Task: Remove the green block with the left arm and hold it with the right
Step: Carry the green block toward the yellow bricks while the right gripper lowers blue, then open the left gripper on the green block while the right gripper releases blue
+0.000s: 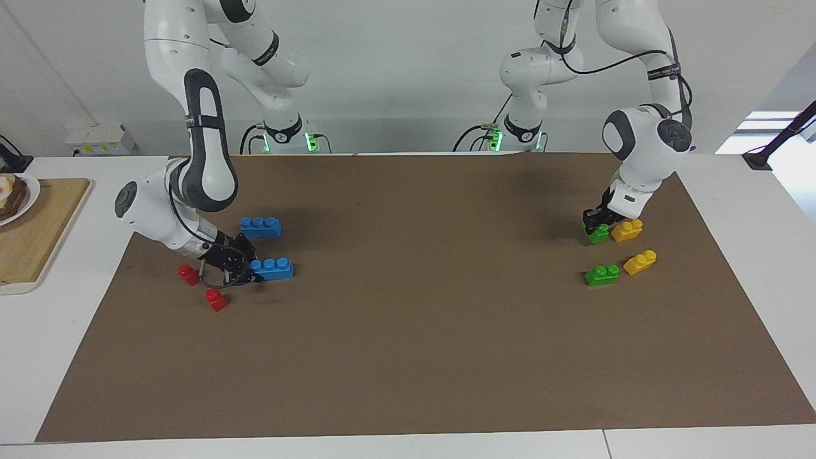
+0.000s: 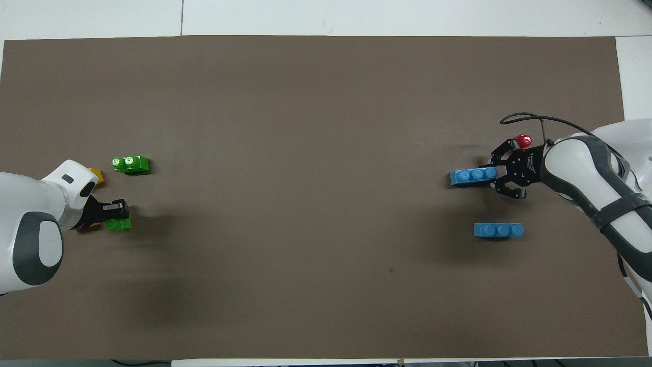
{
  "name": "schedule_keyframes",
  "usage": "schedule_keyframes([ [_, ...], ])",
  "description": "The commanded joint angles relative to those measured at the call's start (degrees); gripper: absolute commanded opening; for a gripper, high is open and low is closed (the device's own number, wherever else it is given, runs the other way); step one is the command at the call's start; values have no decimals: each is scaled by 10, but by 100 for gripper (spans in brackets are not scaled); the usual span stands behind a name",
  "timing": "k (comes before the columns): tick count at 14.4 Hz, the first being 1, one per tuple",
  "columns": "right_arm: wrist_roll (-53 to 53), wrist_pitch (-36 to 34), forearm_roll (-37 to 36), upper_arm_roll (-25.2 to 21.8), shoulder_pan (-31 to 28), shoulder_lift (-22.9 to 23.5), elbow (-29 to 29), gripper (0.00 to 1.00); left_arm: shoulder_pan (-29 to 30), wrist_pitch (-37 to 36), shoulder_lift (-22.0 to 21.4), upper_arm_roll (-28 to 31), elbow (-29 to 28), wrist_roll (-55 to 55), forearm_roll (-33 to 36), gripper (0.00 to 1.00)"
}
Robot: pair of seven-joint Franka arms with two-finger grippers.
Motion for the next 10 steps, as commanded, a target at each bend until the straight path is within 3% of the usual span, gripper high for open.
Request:
schedule_keyframes([
  [1, -14, 17, 0, 6, -4, -16, -21, 0, 8, 24, -3, -5, -20, 11, -11, 0],
  [2, -14, 14, 0, 6, -4, -16, -20, 8, 6, 27, -2, -5, -23, 10, -11, 0],
  [3, -11, 10, 0, 6, -4, -16, -16, 44, 7, 26, -1, -5, -23, 10, -11, 0],
  [4, -7, 8, 0, 8, -3, -18, -13, 71, 7, 25, -1, -5, -26, 10, -11, 0],
  [5, 0, 3, 0, 9, -3, -21, -7, 84, 5, 28, 0, -5, -27, 10, -10, 0],
  [6, 7, -11, 0, 10, -3, -24, 0, 88, 3, 29, 5, -5, -29, 10, -10, 0],
  [10, 50, -80, -1, 10, -3, -39, 53, 90, -1, 30, 10, -5, -30, 11, -11, 0],
])
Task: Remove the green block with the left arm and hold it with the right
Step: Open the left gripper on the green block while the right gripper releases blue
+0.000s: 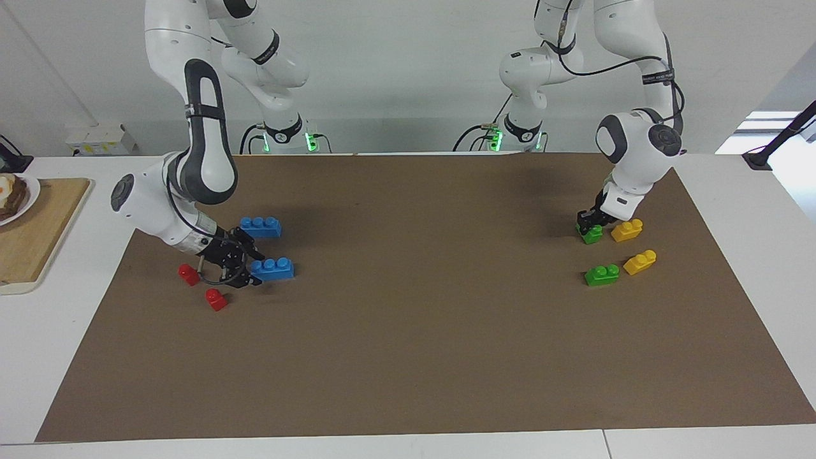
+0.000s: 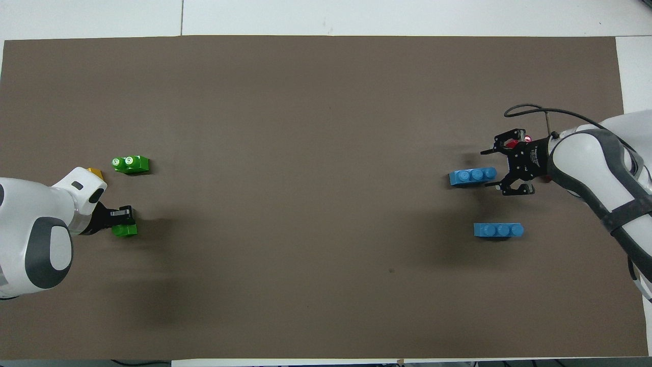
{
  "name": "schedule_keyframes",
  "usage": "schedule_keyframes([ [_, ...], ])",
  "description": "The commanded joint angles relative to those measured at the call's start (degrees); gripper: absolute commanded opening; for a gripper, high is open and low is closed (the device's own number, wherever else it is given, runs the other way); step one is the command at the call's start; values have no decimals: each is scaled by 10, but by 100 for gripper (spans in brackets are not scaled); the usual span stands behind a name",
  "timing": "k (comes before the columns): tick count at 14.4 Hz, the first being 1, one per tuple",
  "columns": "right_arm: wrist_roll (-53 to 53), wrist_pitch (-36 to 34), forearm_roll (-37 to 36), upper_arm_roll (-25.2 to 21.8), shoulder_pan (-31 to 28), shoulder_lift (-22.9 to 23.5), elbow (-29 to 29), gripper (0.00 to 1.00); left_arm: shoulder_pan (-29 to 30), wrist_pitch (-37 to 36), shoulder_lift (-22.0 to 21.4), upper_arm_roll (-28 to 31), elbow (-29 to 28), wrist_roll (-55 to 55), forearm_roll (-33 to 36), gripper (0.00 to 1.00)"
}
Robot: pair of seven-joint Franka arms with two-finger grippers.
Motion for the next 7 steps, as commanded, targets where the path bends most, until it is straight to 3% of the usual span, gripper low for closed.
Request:
schedule_keyframes([
  [1, 35, -46, -1, 4, -3, -21, 30, 92, 0, 18, 3, -2, -9, 11, -10, 0],
  [2, 41, -50, -3, 4, -3, -30, 32, 95, 0, 17, 3, -2, -9, 11, -10, 3],
  [3, 43, -52, -4, 4, -3, -36, 34, 97, 0, 17, 4, -2, -8, 11, -10, 17],
  [4, 44, -59, -4, 4, -3, -44, 37, 100, 0, 17, 4, -2, -9, 11, -10, 39],
  [6, 40, -77, -13, 4, -3, -55, 57, 100, 0, 16, 4, -2, -8, 12, -10, 94],
  [7, 35, -91, -23, 4, -3, -56, 74, 100, 0, 13, 4, -2, -7, 12, -10, 100],
])
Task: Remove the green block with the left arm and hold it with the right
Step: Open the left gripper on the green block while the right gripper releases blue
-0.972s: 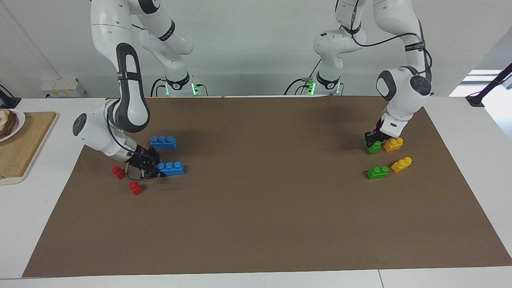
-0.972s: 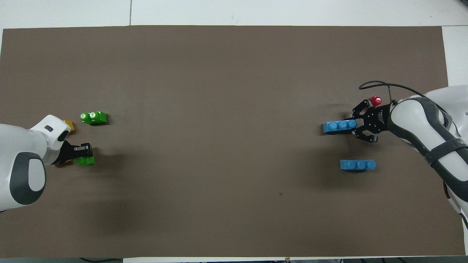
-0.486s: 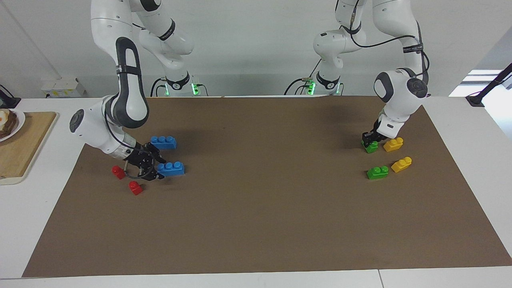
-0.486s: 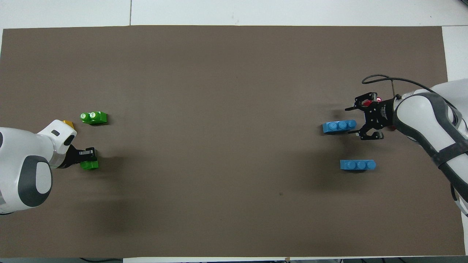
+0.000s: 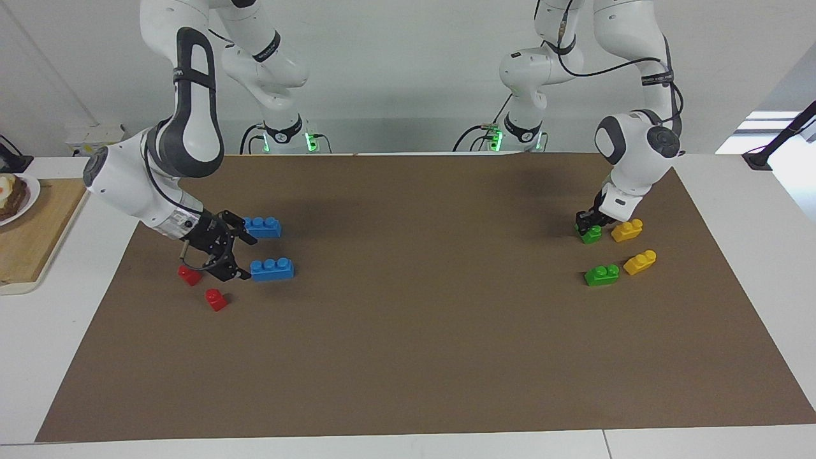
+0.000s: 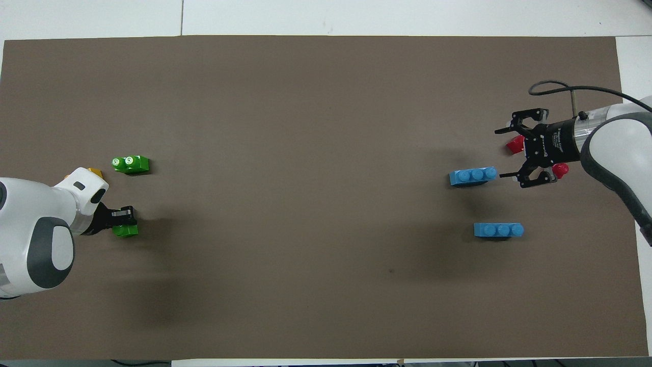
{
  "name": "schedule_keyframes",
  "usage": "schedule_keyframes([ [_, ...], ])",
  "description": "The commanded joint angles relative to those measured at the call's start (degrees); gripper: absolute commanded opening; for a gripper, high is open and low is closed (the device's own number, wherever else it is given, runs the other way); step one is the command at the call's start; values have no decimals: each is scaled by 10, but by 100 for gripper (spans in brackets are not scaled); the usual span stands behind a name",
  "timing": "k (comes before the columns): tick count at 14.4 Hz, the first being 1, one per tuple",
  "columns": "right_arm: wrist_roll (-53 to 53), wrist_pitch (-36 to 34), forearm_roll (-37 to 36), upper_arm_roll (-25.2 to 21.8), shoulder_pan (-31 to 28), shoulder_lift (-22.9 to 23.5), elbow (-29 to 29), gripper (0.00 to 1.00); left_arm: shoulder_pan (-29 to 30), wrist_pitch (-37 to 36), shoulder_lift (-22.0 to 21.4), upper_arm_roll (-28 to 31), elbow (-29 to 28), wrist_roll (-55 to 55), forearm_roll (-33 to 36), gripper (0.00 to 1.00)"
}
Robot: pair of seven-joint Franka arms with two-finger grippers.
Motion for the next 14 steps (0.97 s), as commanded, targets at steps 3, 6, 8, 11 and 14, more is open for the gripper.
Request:
schedule_keyframes([
  [3, -32, -59, -62, 6, 10, -11, 83, 100, -1, -7, 3, -1, 11, 11, -9, 100],
  [6, -94, -80, -121, 6, 31, -27, 119, 100, -9, -55, 0, -1, 42, 5, -10, 100],
  [8, -139, -81, -145, 6, 40, -47, 122, 100, -8, -83, -9, -1, 54, 5, -10, 100],
  [11, -245, -98, -187, 5, 49, -66, 127, 100, -9, -149, -16, -1, 99, 5, -10, 100],
  [14, -374, -143, -216, 4, 41, -66, 155, 100, -8, -198, -16, -1, 145, 5, -10, 100],
])
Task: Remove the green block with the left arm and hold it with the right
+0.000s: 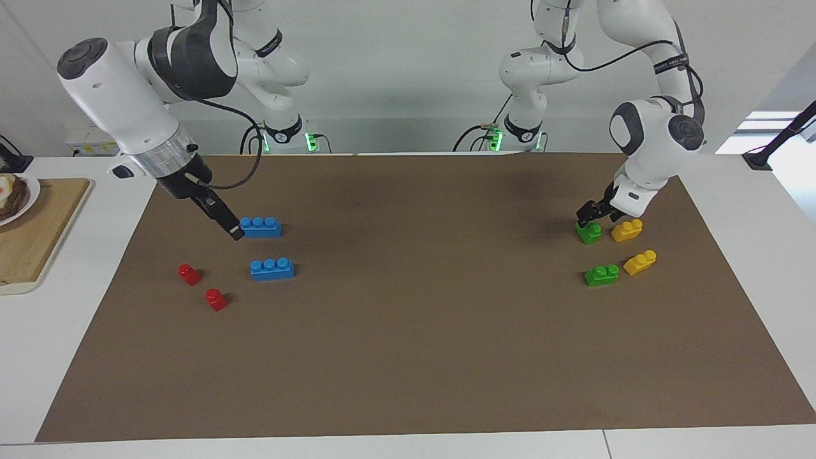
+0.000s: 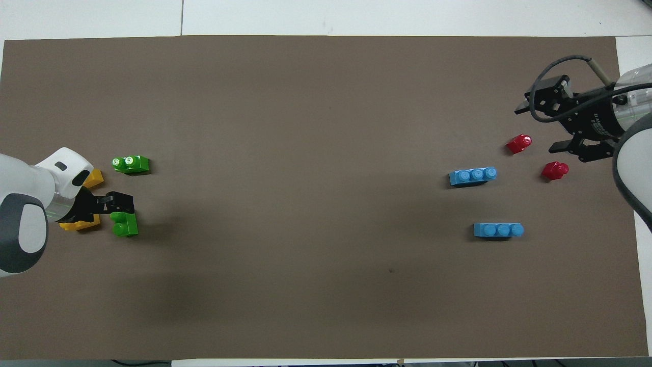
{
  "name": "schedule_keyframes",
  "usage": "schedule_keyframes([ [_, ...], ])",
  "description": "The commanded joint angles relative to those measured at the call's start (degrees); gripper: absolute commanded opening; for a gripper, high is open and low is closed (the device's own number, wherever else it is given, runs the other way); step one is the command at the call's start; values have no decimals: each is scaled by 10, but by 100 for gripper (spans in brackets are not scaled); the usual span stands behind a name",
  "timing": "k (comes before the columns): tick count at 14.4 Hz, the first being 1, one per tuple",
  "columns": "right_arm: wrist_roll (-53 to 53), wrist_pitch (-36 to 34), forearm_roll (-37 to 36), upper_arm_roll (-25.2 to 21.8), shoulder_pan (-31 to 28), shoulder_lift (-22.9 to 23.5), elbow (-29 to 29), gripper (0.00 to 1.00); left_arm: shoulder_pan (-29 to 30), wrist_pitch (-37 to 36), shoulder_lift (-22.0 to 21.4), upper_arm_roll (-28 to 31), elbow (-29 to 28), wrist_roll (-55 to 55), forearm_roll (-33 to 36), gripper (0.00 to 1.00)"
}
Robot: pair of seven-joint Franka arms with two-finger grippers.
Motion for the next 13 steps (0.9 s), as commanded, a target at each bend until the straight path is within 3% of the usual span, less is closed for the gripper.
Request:
schedule_keyframes([
  [1, -118, -51, -44, 0, -8, 1, 32, 100, -3, -58, -3, 3, 49, 3, -8, 100],
  [3, -186, -97, -63, -2, -8, -1, 53, 100, -4, -89, 1, 2, 79, 3, -8, 100],
  [7, -287, -151, -76, -4, -8, -19, 72, 100, -19, -97, -6, 0, 87, -2, -8, 100],
  [13, -333, -188, -91, -3, -1, -40, 72, 100, -12, -224, -61, 2, 165, 1, -6, 100],
])
